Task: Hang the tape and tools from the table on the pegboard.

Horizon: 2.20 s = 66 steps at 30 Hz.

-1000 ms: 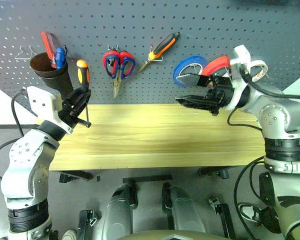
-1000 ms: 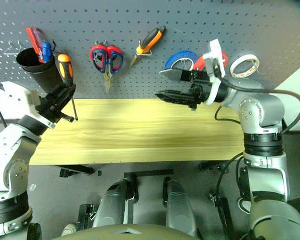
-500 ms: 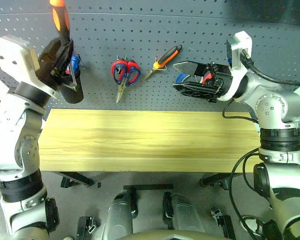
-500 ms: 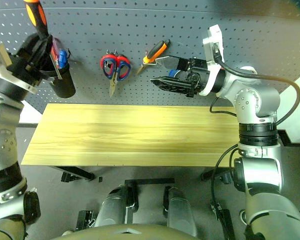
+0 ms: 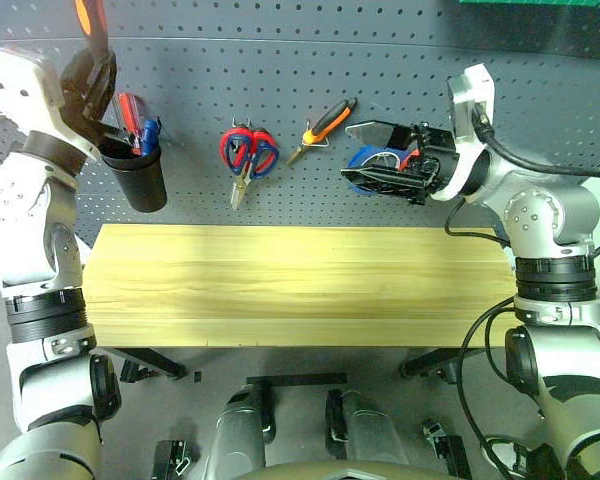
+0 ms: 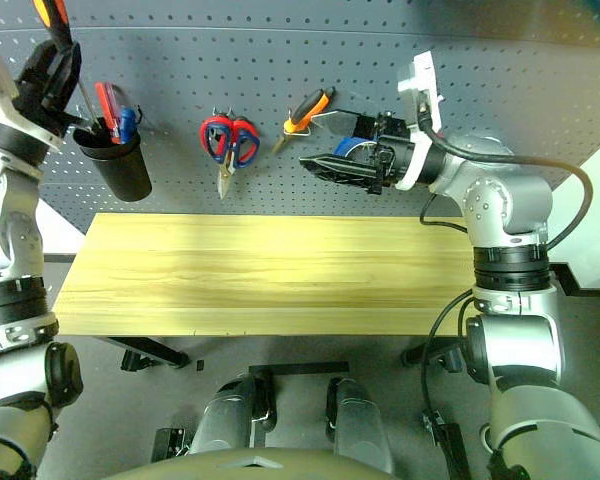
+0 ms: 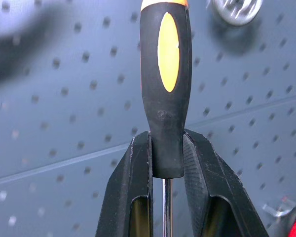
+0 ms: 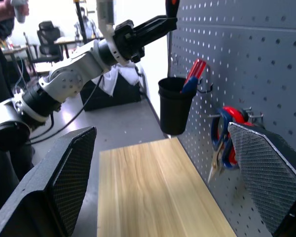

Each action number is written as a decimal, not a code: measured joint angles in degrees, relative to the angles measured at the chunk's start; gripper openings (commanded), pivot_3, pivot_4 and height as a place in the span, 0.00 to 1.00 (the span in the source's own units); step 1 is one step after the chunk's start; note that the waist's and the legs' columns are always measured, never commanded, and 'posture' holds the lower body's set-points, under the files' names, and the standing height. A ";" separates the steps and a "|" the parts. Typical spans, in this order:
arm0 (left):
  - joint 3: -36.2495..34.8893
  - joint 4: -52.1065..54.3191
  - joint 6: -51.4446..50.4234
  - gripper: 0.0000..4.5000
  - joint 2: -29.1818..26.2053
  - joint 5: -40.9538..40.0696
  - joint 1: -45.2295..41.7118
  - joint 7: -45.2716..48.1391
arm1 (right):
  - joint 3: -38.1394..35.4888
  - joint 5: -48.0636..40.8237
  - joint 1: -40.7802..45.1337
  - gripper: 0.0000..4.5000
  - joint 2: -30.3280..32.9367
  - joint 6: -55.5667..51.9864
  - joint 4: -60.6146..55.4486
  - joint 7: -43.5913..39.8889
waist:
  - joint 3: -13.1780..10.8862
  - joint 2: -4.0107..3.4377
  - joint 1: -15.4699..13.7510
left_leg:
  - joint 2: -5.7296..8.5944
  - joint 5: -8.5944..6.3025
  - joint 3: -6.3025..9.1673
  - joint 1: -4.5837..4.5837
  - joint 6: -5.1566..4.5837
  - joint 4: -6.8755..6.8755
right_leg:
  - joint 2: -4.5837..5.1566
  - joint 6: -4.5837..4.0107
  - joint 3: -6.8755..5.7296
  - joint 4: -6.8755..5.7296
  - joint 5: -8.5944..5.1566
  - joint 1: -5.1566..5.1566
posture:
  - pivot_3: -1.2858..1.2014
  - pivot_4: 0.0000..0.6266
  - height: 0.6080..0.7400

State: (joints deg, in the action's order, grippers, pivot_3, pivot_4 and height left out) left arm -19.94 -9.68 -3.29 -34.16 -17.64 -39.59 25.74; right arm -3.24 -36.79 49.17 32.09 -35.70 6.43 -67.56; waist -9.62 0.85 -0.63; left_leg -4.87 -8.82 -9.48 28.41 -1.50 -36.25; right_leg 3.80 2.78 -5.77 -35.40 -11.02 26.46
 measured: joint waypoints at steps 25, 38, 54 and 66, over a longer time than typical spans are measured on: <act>-4.21 2.51 -2.64 0.99 -4.44 -7.46 11.51 6.60 | 1.65 4.19 -1.86 1.00 1.72 3.13 -0.11 -0.36 | 0.22 0.00 0.35 | -0.02 0.01 -0.01 -0.06 0.01 -0.14 | 0.01 -0.03 0.08 -0.31 -0.07 0.02 | 0.53 0.13 0.92; -0.75 13.02 -14.41 0.99 -13.06 -19.97 32.00 38.22 | 6.69 5.29 -6.56 1.00 4.47 1.46 1.76 -8.71 | 1.28 -0.33 -0.06 | -0.01 -0.15 -0.06 -0.13 -0.20 -0.02 | 0.08 -0.10 0.09 -0.29 -0.11 0.06 | 0.54 0.11 0.92; 3.56 9.25 -9.68 0.99 -13.15 -16.17 32.99 47.87 | 9.19 11.78 -5.32 1.00 1.93 10.35 12.16 -13.71 | 3.64 -0.53 -0.06 | -0.01 -0.16 -0.18 -0.13 -0.18 0.16 | 0.07 -0.16 0.16 -0.26 -0.18 0.20 | 0.57 0.02 0.92; 2.66 12.30 -10.90 0.99 -12.08 -16.62 36.90 43.49 | 9.39 13.82 -4.30 1.00 -1.26 13.71 16.97 -14.54 | 4.54 -0.69 -1.75 | 0.00 -0.17 -0.34 -0.25 -0.18 0.28 | 0.07 -0.16 0.28 -0.28 -0.21 0.19 | 0.59 0.02 0.92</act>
